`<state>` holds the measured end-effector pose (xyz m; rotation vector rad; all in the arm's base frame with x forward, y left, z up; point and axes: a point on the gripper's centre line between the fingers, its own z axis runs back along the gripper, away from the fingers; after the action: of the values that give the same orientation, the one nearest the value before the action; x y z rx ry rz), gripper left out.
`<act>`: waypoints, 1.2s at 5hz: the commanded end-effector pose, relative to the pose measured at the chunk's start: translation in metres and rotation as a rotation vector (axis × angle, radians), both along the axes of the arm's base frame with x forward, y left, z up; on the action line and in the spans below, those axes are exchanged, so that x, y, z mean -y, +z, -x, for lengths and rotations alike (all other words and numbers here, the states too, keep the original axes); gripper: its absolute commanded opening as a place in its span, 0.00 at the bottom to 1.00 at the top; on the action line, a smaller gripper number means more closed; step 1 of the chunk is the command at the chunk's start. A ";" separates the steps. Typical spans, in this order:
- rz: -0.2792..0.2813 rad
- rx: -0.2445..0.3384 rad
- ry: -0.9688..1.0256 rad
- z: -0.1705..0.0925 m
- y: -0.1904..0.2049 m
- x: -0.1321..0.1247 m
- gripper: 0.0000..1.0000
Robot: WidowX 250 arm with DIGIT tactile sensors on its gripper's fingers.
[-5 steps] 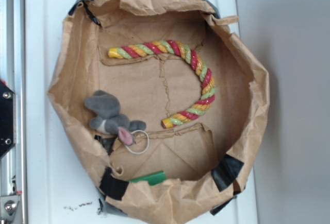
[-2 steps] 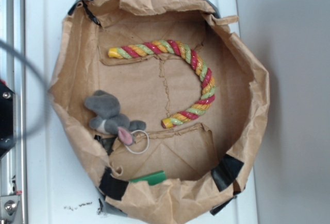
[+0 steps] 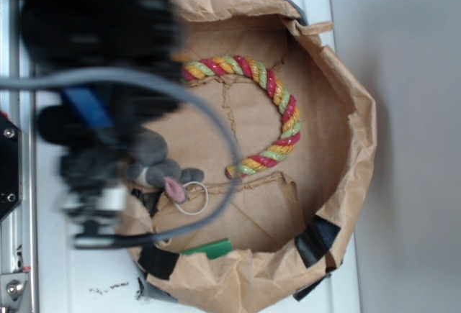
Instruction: Grab the multicolored rope.
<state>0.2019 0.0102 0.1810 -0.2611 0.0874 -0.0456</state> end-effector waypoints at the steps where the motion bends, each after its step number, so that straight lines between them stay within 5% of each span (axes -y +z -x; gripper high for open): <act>1: 0.051 0.096 -0.133 -0.066 -0.026 -0.001 1.00; 4: 0.051 0.096 -0.133 -0.066 -0.026 -0.001 1.00; 6: 0.033 0.091 0.012 -0.092 -0.081 -0.038 1.00</act>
<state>0.2874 0.0440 0.0840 -0.3137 0.0474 -0.0435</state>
